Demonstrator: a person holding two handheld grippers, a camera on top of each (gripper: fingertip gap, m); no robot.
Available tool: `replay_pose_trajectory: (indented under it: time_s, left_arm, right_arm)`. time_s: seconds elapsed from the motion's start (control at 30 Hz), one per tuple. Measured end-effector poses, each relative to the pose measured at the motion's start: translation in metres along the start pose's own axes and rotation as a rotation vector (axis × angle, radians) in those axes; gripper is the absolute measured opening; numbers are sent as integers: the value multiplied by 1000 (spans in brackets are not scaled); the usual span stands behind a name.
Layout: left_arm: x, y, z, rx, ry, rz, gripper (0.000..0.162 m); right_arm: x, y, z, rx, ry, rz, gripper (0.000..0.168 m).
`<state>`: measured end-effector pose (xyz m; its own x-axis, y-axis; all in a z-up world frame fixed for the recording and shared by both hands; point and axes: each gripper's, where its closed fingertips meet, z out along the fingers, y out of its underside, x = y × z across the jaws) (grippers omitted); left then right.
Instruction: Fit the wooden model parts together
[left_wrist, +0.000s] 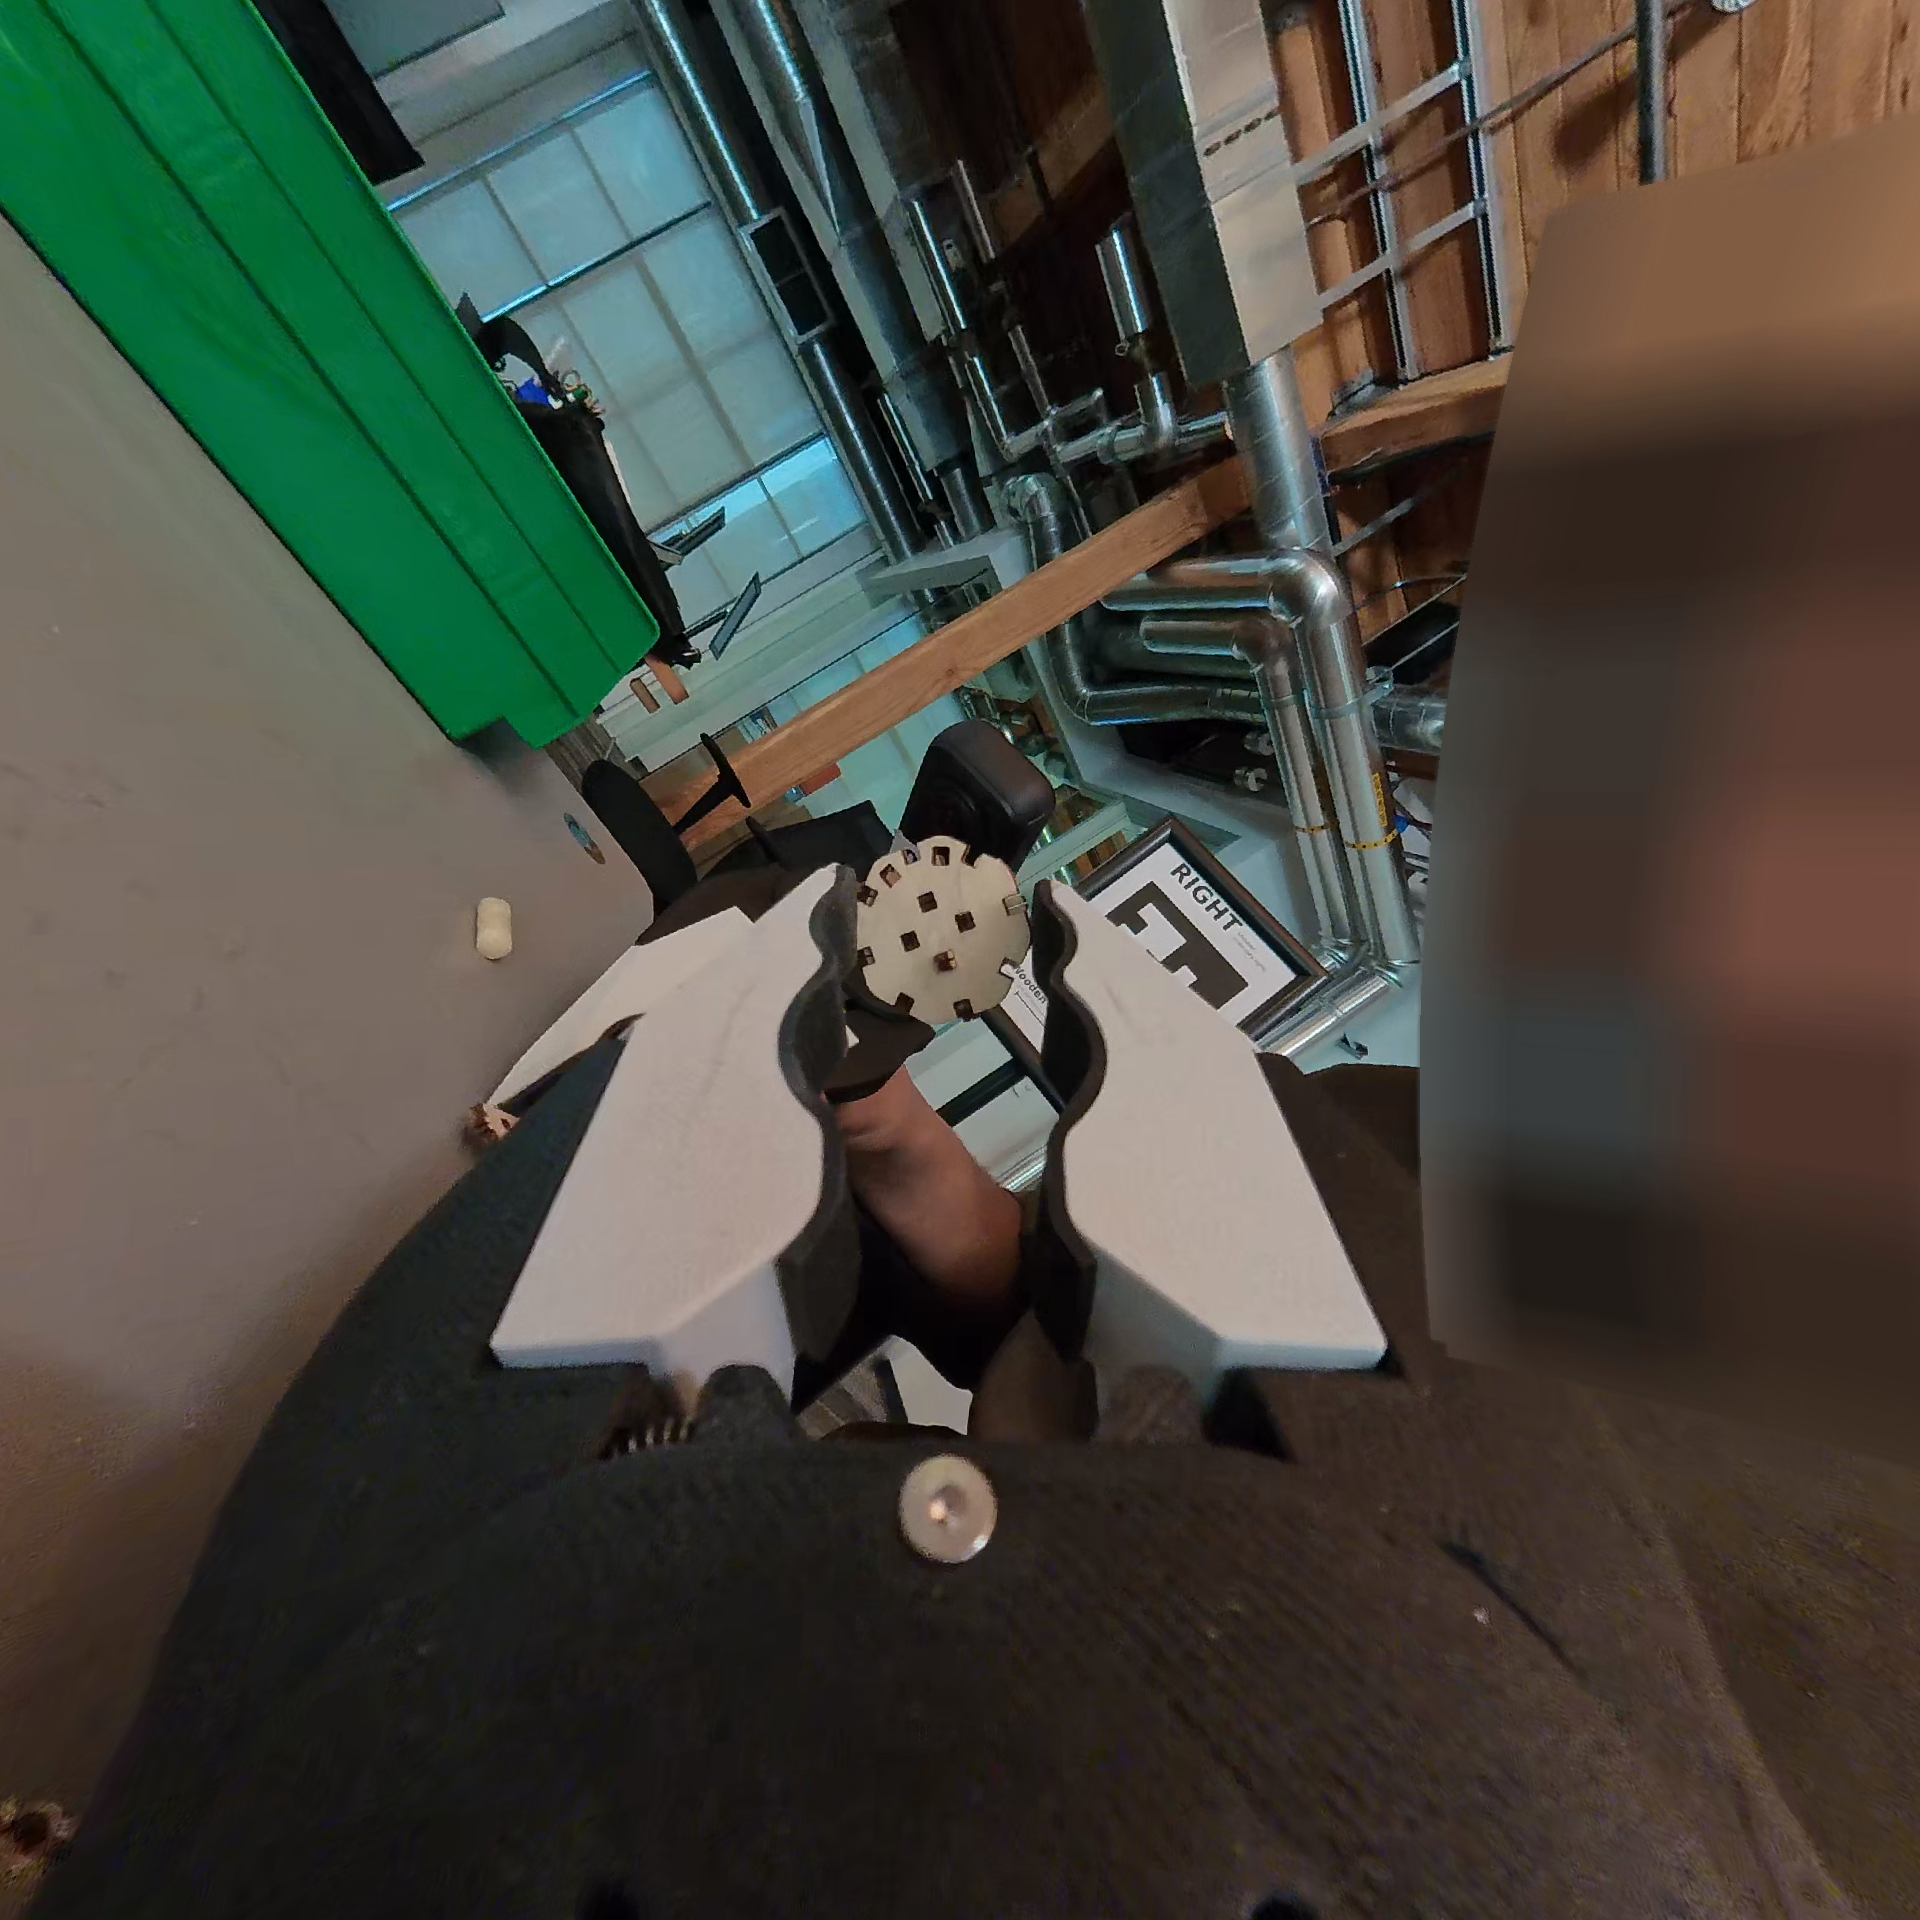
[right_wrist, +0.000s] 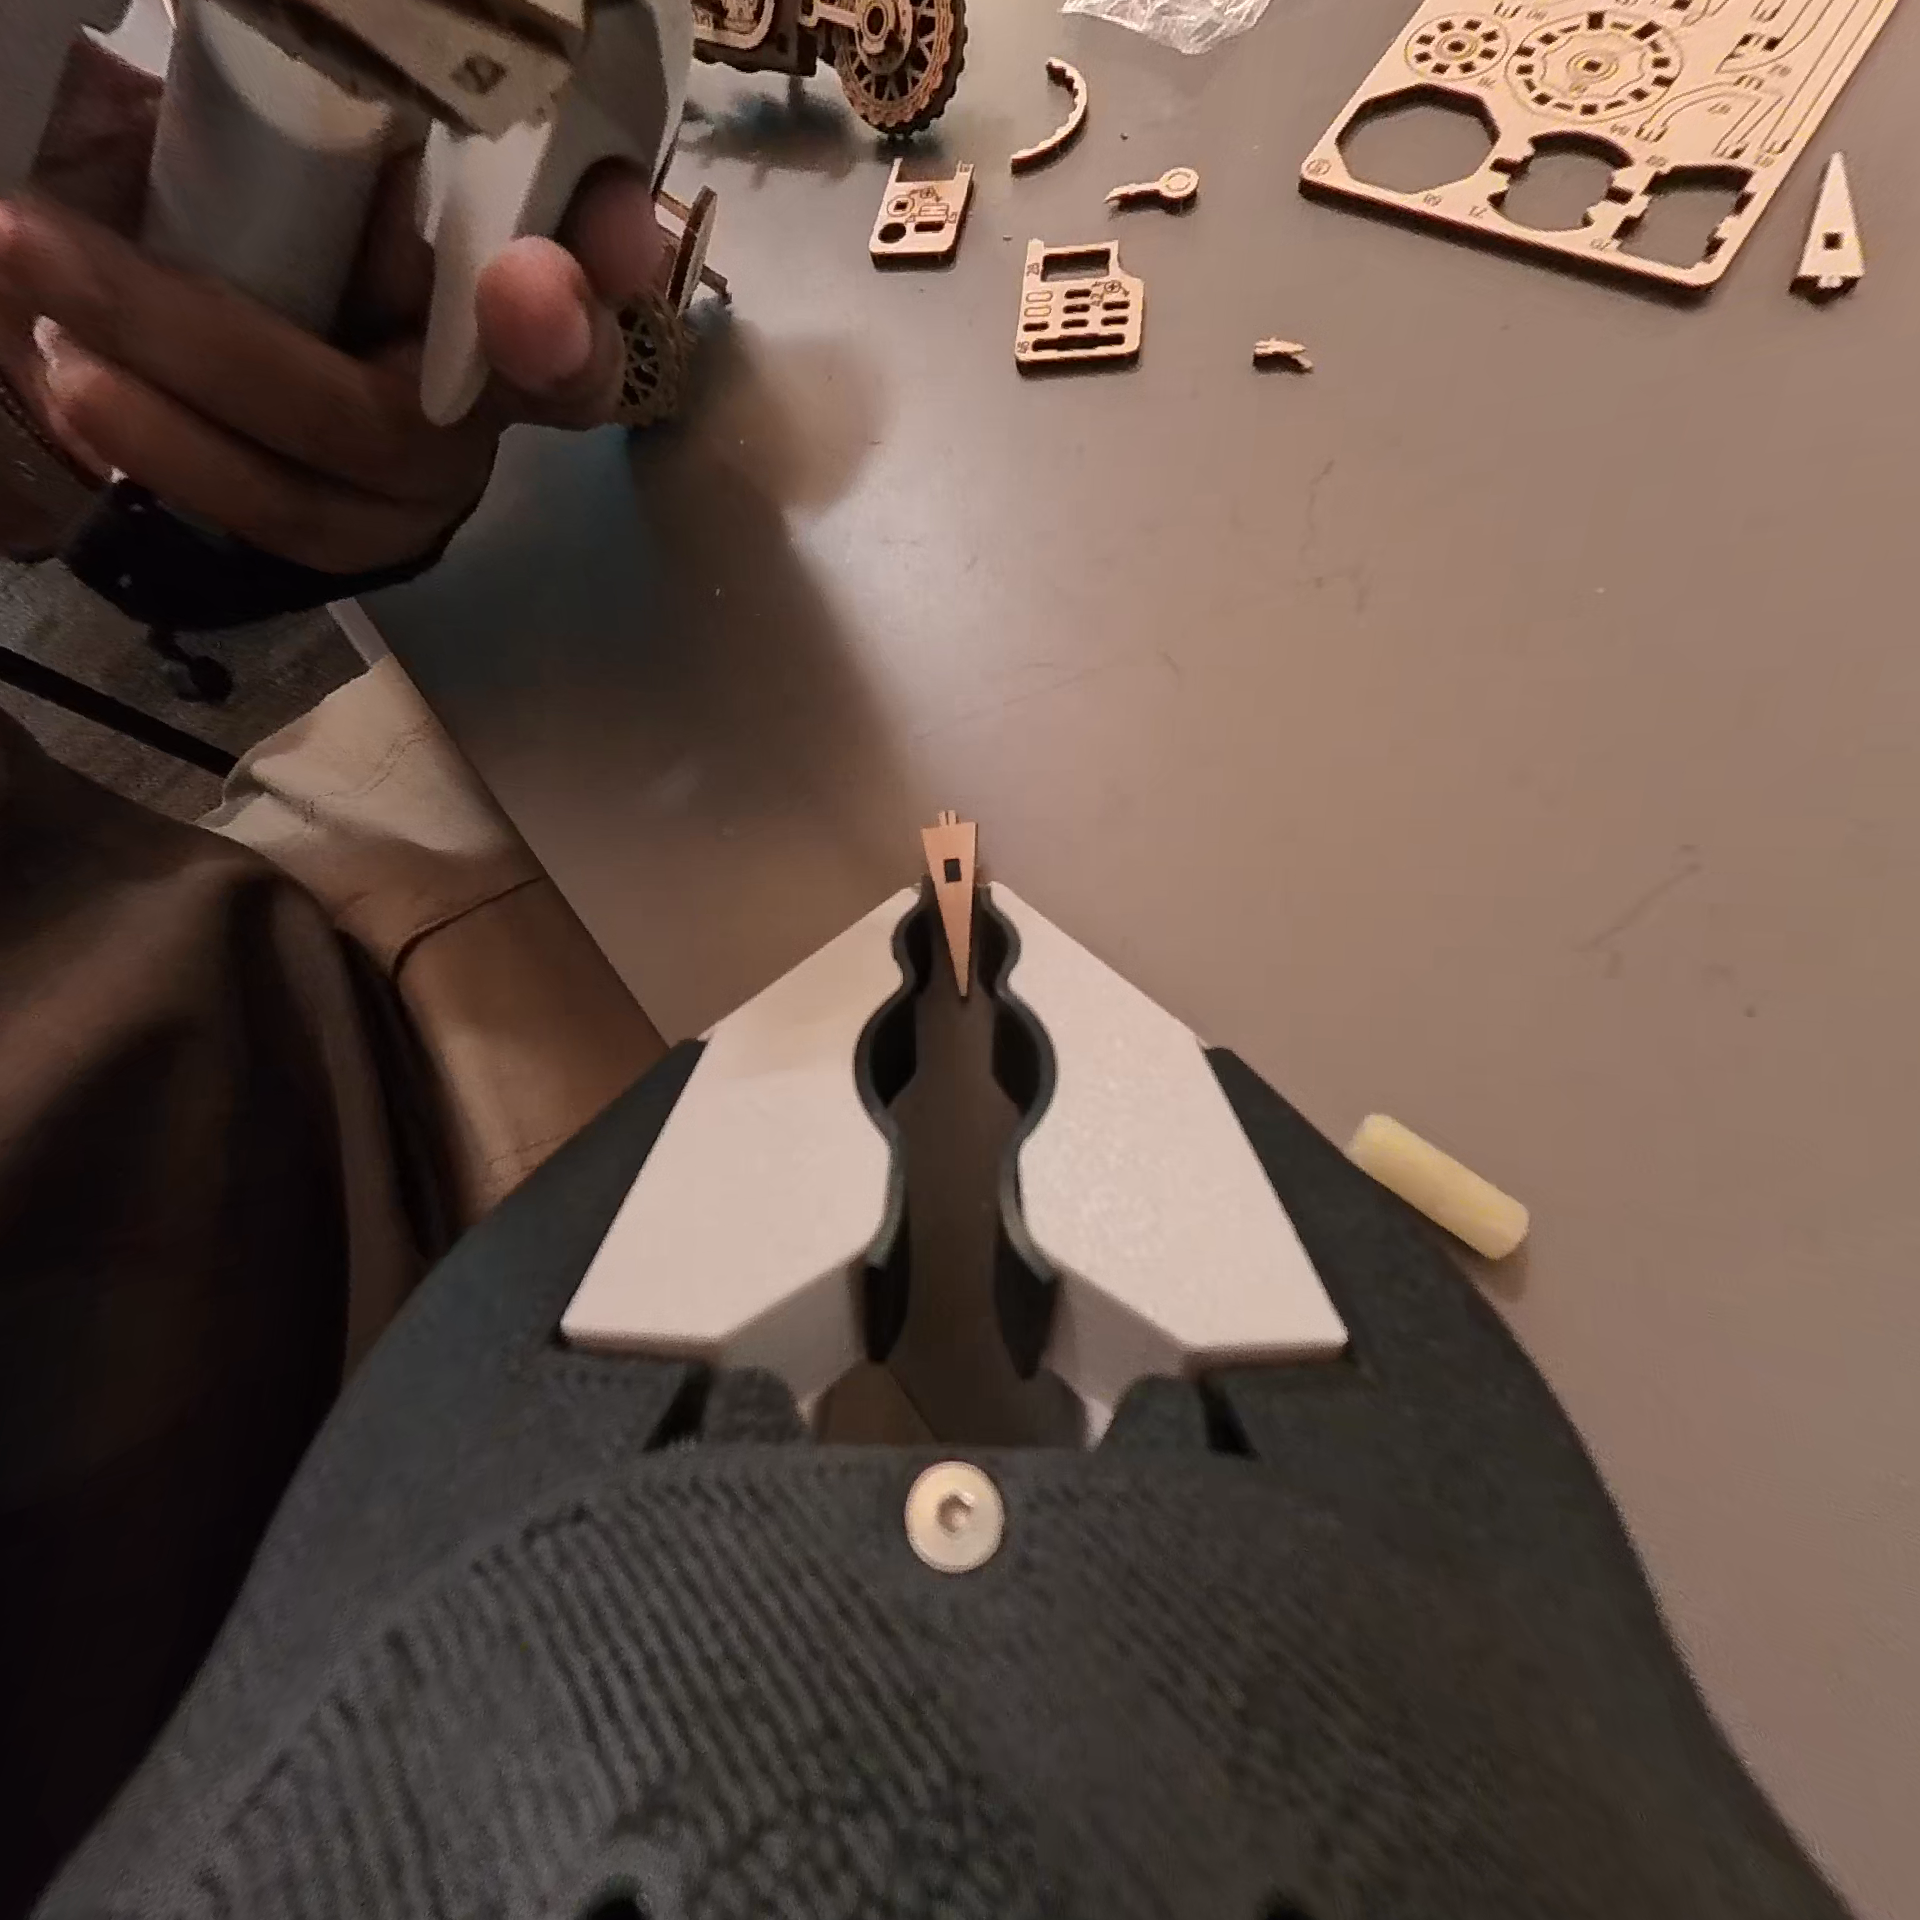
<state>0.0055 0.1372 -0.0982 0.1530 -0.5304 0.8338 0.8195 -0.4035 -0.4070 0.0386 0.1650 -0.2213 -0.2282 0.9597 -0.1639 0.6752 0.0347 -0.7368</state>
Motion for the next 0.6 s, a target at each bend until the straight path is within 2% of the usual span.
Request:
replay_pose_trajectory:
  time_s: [0.6]
  left_arm:
    - [-1,9,4,-30,-30,32,32]
  right_arm:
    - [0,-2,2,2,40,-59,6]
